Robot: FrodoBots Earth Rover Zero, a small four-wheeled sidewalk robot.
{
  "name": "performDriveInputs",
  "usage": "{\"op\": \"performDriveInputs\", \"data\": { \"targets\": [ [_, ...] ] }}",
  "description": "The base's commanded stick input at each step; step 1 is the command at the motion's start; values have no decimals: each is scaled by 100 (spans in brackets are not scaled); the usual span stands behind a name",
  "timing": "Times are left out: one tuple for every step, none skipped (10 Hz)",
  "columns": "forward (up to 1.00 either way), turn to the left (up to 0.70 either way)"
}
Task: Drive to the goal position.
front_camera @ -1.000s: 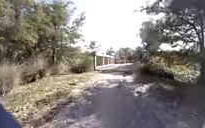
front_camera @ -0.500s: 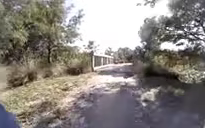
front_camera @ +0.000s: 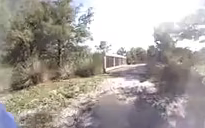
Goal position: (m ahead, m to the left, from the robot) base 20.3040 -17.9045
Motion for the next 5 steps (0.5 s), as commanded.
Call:
{"op": "performDriveInputs", "data": {
  "targets": [
    [70, 0],
    [70, 0],
    [70, 0],
    [70, 0],
    [70, 0]
  ]
}}
